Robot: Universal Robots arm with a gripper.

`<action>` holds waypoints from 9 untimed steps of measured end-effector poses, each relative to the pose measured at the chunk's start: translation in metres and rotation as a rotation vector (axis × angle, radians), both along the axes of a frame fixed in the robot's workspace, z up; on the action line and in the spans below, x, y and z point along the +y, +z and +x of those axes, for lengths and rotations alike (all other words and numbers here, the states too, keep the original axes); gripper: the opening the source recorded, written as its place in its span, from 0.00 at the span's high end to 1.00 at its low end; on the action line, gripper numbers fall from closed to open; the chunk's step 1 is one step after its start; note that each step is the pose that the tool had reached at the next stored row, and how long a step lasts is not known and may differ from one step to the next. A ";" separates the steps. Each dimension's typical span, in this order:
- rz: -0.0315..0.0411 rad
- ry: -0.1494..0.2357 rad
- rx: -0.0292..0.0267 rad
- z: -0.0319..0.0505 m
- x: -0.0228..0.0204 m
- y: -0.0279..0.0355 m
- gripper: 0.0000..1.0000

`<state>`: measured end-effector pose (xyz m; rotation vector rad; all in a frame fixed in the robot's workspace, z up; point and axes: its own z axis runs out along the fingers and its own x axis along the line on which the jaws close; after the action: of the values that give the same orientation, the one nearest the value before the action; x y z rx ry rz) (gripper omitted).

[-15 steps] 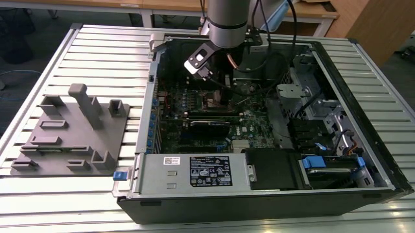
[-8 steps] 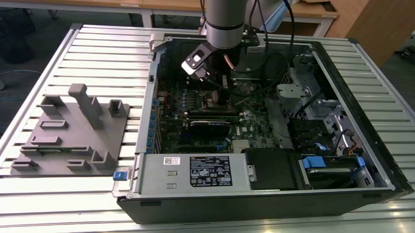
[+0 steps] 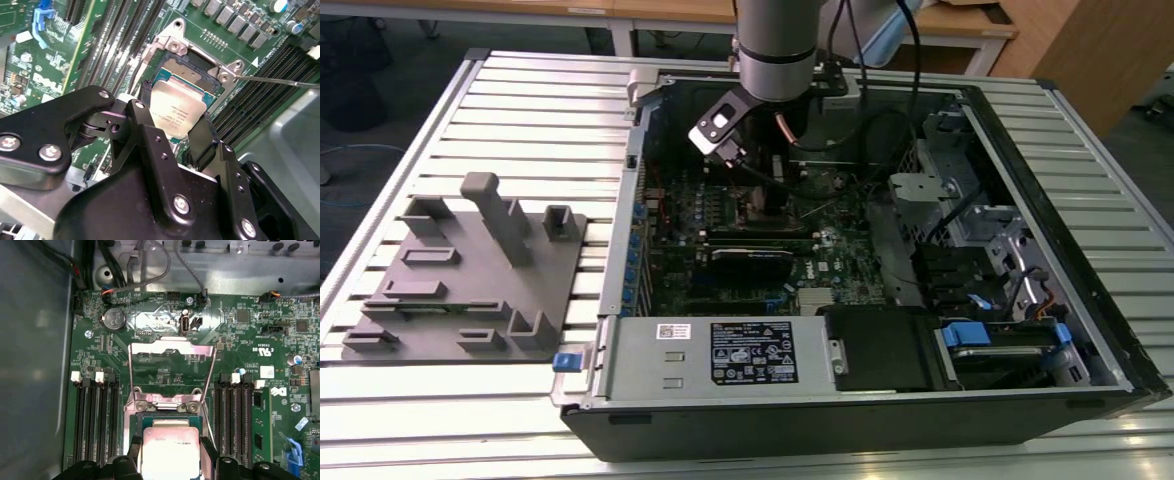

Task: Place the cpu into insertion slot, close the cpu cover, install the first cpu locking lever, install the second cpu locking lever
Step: 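Place the cpu into insertion slot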

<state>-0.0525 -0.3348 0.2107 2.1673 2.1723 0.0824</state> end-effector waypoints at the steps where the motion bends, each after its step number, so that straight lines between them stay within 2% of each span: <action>1: 0.0001 0.000 -0.0001 -0.0003 0.0005 -0.0010 0.46; 9: 0.0001 0.000 0.0000 -0.0010 0.0017 -0.0104 0.46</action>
<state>-0.0535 -0.3331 0.2003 2.1672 2.1724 0.0825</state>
